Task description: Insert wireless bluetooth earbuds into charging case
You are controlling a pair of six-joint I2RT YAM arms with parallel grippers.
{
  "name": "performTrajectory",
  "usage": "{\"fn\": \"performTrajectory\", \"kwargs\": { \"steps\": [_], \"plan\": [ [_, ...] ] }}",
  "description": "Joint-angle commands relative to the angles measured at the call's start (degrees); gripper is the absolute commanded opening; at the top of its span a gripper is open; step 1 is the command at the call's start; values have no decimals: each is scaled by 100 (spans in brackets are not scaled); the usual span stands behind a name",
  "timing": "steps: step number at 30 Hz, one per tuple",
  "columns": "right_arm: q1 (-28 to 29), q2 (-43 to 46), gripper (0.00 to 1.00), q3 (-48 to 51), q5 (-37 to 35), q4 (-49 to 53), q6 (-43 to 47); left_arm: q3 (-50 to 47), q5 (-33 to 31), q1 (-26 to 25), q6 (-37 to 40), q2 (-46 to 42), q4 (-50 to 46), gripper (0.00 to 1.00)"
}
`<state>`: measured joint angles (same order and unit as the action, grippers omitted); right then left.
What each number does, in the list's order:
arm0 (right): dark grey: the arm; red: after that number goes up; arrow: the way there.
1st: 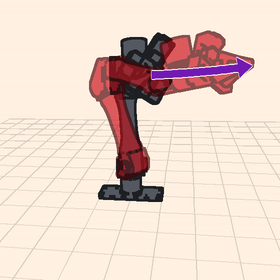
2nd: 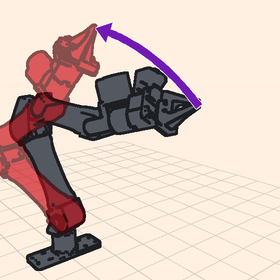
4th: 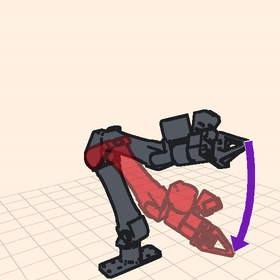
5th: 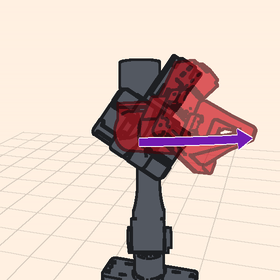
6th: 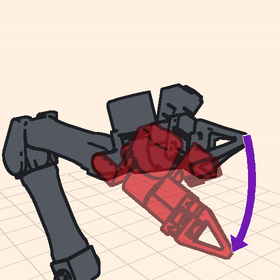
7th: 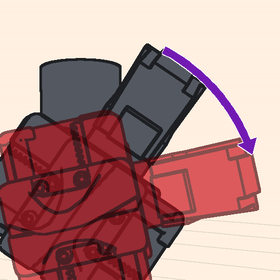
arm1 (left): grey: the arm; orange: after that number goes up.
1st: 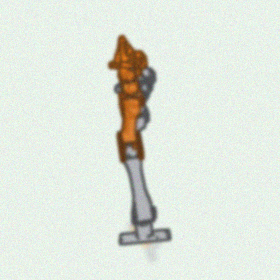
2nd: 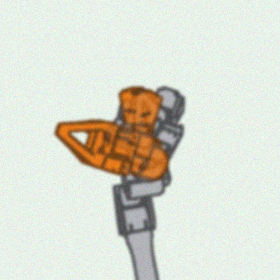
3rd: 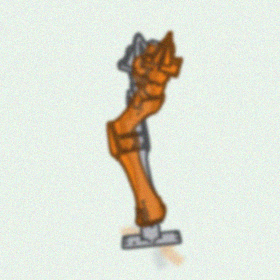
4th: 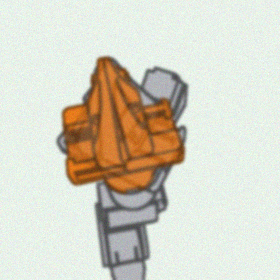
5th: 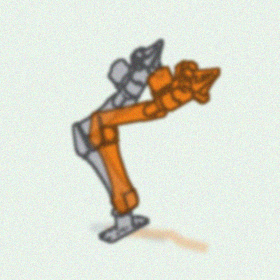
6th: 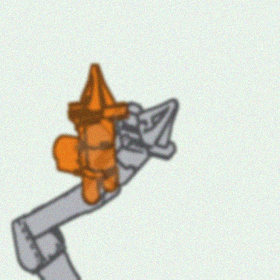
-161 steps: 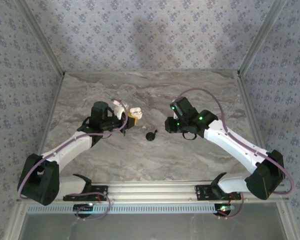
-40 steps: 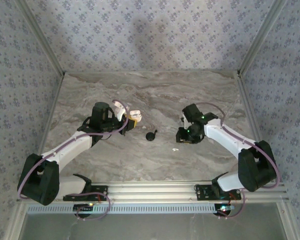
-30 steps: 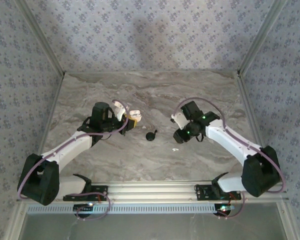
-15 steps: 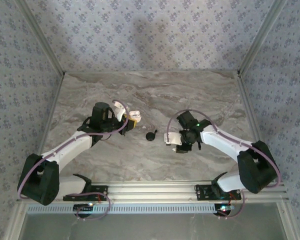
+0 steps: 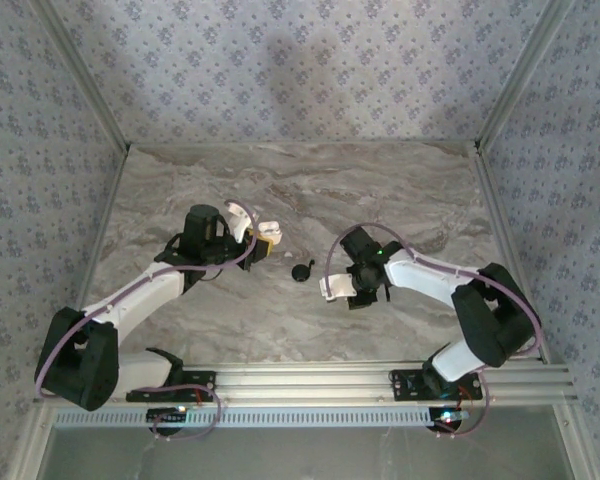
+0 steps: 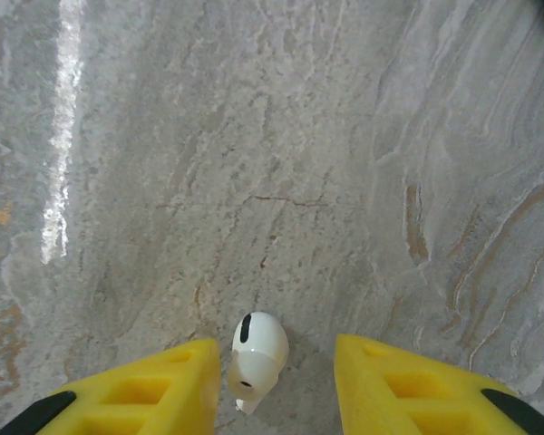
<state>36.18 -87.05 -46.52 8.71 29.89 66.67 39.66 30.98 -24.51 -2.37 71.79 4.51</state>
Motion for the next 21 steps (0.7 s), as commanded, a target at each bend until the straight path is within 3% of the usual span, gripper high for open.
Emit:
{"fn": "performTrajectory", "kwargs": {
  "steps": [1, 7, 21],
  "plan": [
    [52, -163, 39, -80, -103, 45, 338, 128, 6, -23, 88, -42, 22, 13],
    [88, -342, 35, -155, -86, 20, 343, 121, -4, -25, 97, -42, 14, 13],
    [134, -265, 16, -172, -96, 26, 189, 108, 12, -22, 108, -25, 6, 13]
  ]
}}
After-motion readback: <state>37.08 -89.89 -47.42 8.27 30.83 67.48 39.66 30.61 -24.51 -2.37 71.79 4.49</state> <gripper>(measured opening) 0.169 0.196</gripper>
